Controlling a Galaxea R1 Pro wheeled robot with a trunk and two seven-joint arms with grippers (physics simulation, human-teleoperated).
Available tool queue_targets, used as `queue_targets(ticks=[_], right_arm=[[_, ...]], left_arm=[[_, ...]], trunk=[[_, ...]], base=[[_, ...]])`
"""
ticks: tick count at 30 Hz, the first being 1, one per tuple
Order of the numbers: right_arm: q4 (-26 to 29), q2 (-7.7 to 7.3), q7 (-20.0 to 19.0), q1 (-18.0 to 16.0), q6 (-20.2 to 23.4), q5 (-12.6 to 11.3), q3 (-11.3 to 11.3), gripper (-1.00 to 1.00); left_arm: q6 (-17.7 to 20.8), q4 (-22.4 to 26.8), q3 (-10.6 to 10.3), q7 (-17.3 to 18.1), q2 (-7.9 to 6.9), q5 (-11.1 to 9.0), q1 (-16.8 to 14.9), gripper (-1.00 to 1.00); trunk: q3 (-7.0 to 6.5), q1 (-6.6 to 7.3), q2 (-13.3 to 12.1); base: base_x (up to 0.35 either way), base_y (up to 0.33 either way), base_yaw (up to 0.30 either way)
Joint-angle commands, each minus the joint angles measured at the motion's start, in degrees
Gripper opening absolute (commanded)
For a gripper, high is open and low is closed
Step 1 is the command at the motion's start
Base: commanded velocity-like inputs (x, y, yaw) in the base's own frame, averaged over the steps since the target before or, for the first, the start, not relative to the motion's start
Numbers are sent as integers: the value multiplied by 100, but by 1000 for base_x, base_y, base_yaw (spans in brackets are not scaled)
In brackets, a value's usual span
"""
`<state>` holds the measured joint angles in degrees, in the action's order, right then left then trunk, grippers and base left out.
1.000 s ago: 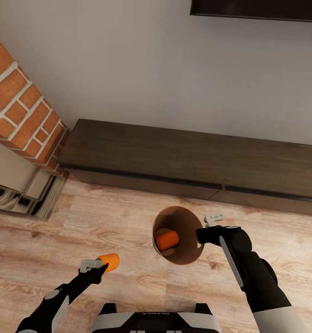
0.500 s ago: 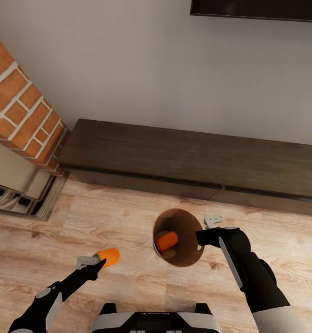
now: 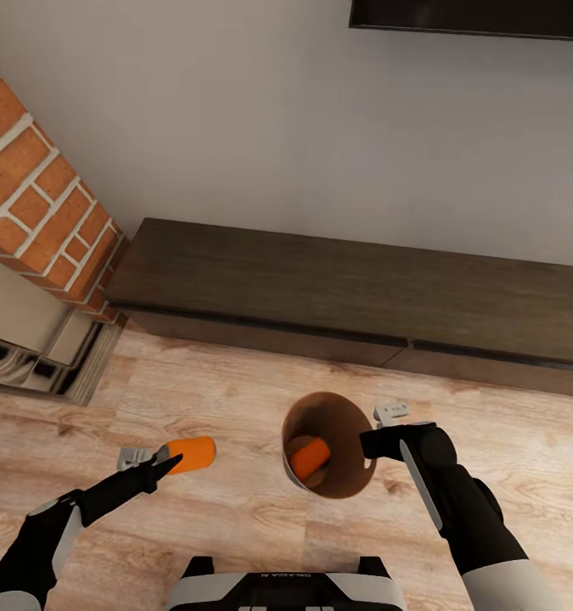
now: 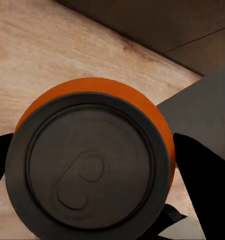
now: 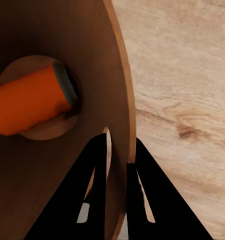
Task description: Put the three can of soda from the living room inside the tash can in the kitchen.
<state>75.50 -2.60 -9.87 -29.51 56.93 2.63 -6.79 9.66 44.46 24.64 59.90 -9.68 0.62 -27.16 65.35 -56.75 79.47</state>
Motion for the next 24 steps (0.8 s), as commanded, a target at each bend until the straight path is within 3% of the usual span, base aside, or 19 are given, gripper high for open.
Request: queue_targets(ticks=[1, 7, 17, 20, 24], right_arm=[[-14, 3, -77, -1, 11, -193, 3, -100], [-41, 0, -77, -2, 11, -192, 8, -100], [-180, 4, -60, -2, 7, -192, 8, -100], [-256, 4, 247, -2, 3, -199, 10, -100], [-282, 5, 378, -2, -68, -201, 11, -100]], left_arm=[[32, 32, 15, 129, -3, 4, 0, -100], [82, 94, 39, 392, -7, 1, 0, -100], [732, 415, 47, 1374, -15, 3, 0, -100], [1033, 508, 43, 1888, -10, 2, 0, -100], [1320, 708, 43, 2276, -9, 1, 0, -100]], trunk=[[0, 0, 0], [0, 0, 0], [0, 0, 0], [0, 0, 0], [0, 0, 0]], base=[[0, 0, 0], [0, 0, 0], [0, 0, 0], [0, 0, 0], [0, 0, 0]])
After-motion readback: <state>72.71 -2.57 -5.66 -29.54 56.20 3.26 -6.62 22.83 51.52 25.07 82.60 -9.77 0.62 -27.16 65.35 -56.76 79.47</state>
